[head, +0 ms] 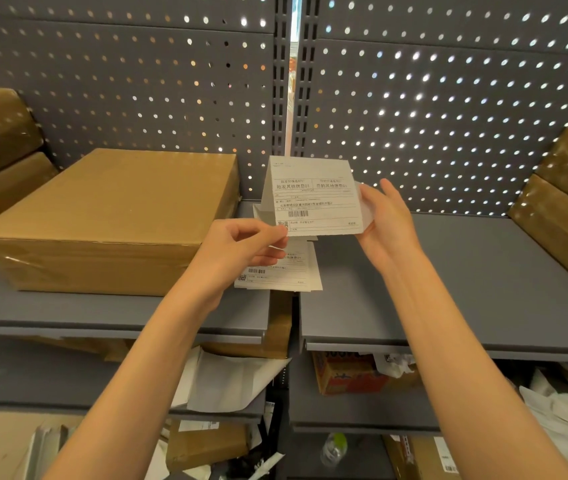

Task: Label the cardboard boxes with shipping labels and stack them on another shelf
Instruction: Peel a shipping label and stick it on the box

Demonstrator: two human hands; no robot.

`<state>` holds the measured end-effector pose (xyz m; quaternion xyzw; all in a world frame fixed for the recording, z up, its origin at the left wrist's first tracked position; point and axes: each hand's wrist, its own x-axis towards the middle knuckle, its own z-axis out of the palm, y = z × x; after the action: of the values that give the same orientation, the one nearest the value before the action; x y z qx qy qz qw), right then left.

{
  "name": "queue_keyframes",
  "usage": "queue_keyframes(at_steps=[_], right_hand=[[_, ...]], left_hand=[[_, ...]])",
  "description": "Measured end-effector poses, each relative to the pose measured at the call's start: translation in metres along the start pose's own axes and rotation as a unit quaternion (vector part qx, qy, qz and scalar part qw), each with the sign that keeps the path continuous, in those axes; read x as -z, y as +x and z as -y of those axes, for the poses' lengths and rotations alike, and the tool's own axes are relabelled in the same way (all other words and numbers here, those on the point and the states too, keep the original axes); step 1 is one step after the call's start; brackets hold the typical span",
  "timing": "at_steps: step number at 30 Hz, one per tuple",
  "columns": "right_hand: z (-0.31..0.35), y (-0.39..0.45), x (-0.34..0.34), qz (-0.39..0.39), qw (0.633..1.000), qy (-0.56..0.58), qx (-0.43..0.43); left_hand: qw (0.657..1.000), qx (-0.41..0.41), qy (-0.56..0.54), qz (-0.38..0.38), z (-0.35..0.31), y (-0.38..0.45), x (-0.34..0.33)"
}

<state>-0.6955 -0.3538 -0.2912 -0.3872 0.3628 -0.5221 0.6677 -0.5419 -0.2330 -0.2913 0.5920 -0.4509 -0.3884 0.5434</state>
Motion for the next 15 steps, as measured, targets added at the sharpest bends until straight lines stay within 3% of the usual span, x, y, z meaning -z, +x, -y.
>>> queue_keyframes(at_steps=[15], right_hand=[[-0.005,-0.001,-0.004,0.003,1.000,-0.007,-0.016]], left_hand=[[1.000,0.020,-0.008,-0.012,0.008,-0.025,0.006]])
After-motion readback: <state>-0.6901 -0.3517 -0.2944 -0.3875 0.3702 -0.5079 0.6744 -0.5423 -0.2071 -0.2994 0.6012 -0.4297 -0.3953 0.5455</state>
